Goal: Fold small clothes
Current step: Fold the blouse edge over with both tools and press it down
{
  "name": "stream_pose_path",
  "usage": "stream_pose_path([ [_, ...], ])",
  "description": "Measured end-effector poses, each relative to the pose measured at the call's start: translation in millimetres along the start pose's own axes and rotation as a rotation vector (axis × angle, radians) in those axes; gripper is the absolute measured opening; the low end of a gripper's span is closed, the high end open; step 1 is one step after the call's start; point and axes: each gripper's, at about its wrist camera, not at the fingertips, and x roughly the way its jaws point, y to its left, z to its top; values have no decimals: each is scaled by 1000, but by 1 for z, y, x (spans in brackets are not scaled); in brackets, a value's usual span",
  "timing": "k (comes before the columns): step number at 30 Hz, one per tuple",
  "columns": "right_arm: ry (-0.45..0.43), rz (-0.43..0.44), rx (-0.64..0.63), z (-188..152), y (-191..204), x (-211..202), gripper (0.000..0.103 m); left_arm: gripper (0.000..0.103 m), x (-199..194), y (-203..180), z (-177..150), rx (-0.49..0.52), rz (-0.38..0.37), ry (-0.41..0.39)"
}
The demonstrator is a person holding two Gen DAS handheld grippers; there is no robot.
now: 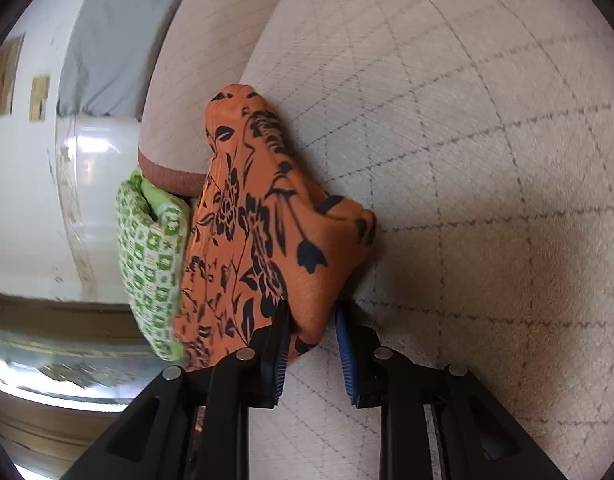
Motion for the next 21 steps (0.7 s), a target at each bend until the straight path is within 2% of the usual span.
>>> stream_pose_path([
  [2,3,22,36,1,-4,0,28,61,4,-10,-7,41,1,27],
  [4,-1,45,47,1,-2,-1,36,70,10,-18,-14,53,-4,48],
  [6,-7,92,27,0,4,-3,64,72,19,-22,-15,30,-16,62],
  [8,-20,116,-23,-3,17,-7,81,72,32,-20,-12,-33,-40,73],
  [9,-22,115,-43,-6,21,-7,84,72,38,-19,-11,-62,-48,80],
  [11,1,103,-64,-10,25,-3,84,72,46,-20,-6,-102,-63,63],
  [13,18,118,-65,-11,26,2,84,71,54,-26,1,-105,-90,46],
  [15,16,133,-77,-11,32,7,84,70,68,-33,4,-100,-108,64],
  [16,16,141,-79,-11,33,10,84,67,72,-37,5,-92,-105,64],
  [18,16,134,-79,-8,34,18,84,39,78,-41,9,-76,-80,55],
  [21,-2,131,-74,-2,34,24,84,25,79,-36,14,-124,-102,20],
])
